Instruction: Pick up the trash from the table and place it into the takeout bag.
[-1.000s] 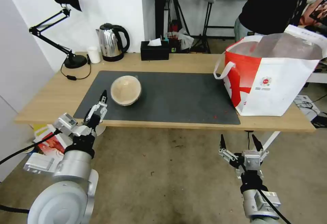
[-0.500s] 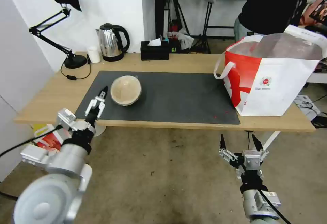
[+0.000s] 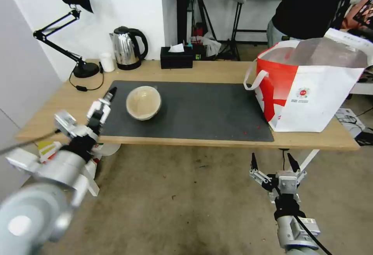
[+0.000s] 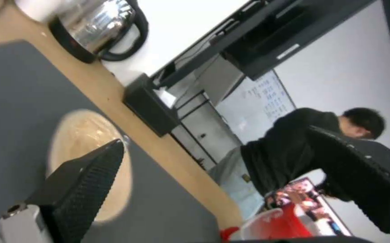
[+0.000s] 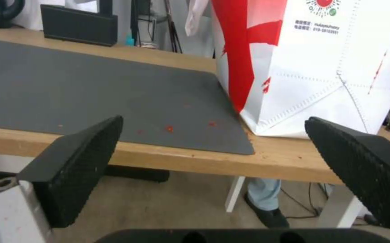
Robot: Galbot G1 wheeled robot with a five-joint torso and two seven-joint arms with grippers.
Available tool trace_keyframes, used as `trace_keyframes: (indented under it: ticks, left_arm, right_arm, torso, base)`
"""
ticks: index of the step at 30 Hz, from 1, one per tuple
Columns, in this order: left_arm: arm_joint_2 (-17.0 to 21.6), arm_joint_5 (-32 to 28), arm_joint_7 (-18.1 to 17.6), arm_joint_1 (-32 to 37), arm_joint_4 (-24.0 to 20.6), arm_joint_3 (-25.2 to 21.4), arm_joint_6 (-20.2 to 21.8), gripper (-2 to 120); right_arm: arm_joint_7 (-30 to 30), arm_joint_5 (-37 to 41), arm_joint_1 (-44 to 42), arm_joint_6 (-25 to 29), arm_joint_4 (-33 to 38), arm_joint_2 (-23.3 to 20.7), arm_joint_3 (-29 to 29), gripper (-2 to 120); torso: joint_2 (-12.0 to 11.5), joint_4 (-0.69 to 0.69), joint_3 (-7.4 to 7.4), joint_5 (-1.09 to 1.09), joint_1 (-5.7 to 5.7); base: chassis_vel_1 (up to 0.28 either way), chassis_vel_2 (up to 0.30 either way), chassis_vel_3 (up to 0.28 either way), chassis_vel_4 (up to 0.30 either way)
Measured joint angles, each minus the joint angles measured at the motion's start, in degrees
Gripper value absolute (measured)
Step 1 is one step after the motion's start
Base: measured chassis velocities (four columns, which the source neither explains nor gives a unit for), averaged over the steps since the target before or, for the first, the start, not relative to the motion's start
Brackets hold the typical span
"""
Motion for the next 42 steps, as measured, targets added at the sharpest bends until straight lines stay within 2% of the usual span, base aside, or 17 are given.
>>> trace_keyframes:
  ticks: [3,7,18,28,42]
  left_arm:
    - [0.70,0.05,-1.21,-0.37,0.84,-0.38,0.30,100]
    - [1.35,0.88,-4.93,-0.52,1.89,-1.06,1.24,100]
    - [1.47,0.28,-10.45,-2.01,4.21,-0.49,1.44,100]
    - [1.29,-0.56,-13.11,-3.82,5.95,1.70,2.33,100]
    - [2.09,-0.86,-15.08,-6.35,8.55,5.43,2.39,100]
  right_arm:
    - [0.01,0.00,0.00,0.00,0.00,0.00,0.00,100]
    - [0.00,0.00,0.00,0.00,0.00,0.00,0.00,100]
    - [0.00,0.00,0.00,0.00,0.00,0.00,0.00,100]
    - [0.00,0.00,0.00,0.00,0.00,0.00,0.00,100]
    - [0.00,0.00,0.00,0.00,0.00,0.00,0.00,100]
  torso:
    - [0.01,0.00,0.00,0.00,0.00]
    - [0.00,0.00,0.00,-0.01,0.00]
    - [0.00,-0.01,0.00,0.00,0.00]
    - [0.00,0.00,0.00,0.00,0.00]
    - [0.00,0.00,0.00,0.00,0.00]
  base:
    - [0.000,0.000,0.000,0.000]
    - [0.000,0.000,0.000,0.000]
    - [0.000,0.000,0.000,0.000]
    - [0.000,0.000,0.000,0.000]
    - [0.000,0.000,0.000,0.000]
